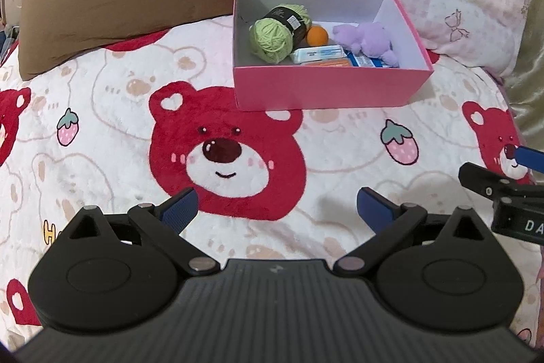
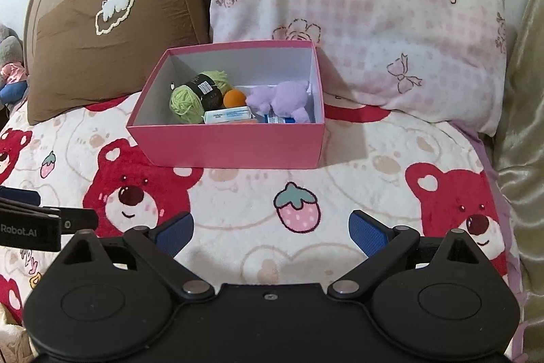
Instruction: Organize objects
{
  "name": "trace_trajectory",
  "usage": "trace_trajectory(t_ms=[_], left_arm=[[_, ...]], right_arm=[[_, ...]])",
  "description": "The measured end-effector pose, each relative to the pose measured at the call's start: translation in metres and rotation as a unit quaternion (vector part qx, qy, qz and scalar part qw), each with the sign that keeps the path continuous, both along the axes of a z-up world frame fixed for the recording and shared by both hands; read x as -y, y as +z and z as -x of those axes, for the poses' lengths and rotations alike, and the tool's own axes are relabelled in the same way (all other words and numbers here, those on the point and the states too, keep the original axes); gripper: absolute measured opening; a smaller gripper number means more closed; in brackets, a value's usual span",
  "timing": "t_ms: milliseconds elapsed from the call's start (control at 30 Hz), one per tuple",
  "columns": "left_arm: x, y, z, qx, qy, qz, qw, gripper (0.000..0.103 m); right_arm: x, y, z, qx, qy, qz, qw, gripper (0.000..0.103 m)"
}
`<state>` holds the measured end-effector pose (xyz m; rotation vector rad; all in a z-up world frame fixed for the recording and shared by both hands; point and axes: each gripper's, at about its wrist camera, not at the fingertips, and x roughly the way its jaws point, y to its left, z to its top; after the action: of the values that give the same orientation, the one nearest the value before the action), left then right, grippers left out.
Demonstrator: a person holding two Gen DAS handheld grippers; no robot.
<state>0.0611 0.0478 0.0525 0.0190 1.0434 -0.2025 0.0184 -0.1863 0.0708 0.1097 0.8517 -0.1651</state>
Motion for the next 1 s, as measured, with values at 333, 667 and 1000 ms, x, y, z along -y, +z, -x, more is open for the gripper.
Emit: trace_trajectory(t_ms=[333,667,1000], left_arm=[[-0.002,0.002,0.000,0.013,0.005,-0.013,0.9998,0.101],[-0.007,-0.003,-0.009,-0.005,0.000,-0.007,1.0000,0.101],[-0.010,-0.003,-0.008,-0.010,0.009,0.005,0.9999,0.101]], right_arm=[[-0.005,-0.004,-0.001,-0.008,0.013,0.000,1.000,0.099],[0.000,-0.002,0.002,-0.004,0.018,-0.009,1.000,0.099],[0.000,0.000,0.002,-0.002,0.027,-0.015,1.000,0.099]])
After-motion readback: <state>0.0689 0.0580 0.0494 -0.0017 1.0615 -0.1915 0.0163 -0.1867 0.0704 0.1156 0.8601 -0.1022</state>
